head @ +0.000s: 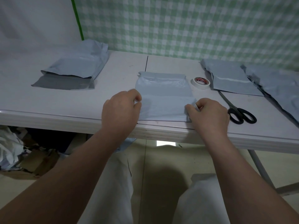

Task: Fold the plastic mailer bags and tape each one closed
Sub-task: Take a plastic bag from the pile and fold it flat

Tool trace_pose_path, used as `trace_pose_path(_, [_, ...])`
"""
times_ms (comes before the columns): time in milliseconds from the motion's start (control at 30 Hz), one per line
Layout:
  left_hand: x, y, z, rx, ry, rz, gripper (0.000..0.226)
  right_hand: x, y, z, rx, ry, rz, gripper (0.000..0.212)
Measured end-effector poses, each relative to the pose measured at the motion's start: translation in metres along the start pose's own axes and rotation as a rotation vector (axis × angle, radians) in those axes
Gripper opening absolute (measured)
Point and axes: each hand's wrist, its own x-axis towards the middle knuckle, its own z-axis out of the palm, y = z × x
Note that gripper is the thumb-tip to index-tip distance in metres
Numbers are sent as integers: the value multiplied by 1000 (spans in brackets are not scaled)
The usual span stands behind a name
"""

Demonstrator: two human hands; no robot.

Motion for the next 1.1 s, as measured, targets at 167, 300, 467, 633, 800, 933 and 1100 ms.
trace_pose_path(167, [-3, -8, 1, 71, -20, 207, 24, -1, -1, -1, -21, -18, 15, 25])
trace_pose_path(300, [-11, -10, -6, 198, -70, 281, 34, -3, -3, -2, -3, -14, 17, 23])
trace_pose_path(467, [-14, -14, -9, 237, -124, 320, 40, -3, -5, -3, 2, -14, 32, 21])
trace_pose_path(633, [-16, -13, -9, 269, -111, 318, 38, -5, -6, -3, -9, -6, 27, 21])
trace_pose_path(800, [-16, -14, -9, 313, -91, 325, 37, -4, -7, -3, -27, -9, 36, 19])
trace_pose_path(933, [-16, -15, -8, 336, -106, 311, 39, -8, -11, -5, -84, 36, 22, 12])
trace_pose_path(1100, [-14, -13, -10, 281, -200, 256, 49, -9, -40, 6, -125, 181, -336, 35])
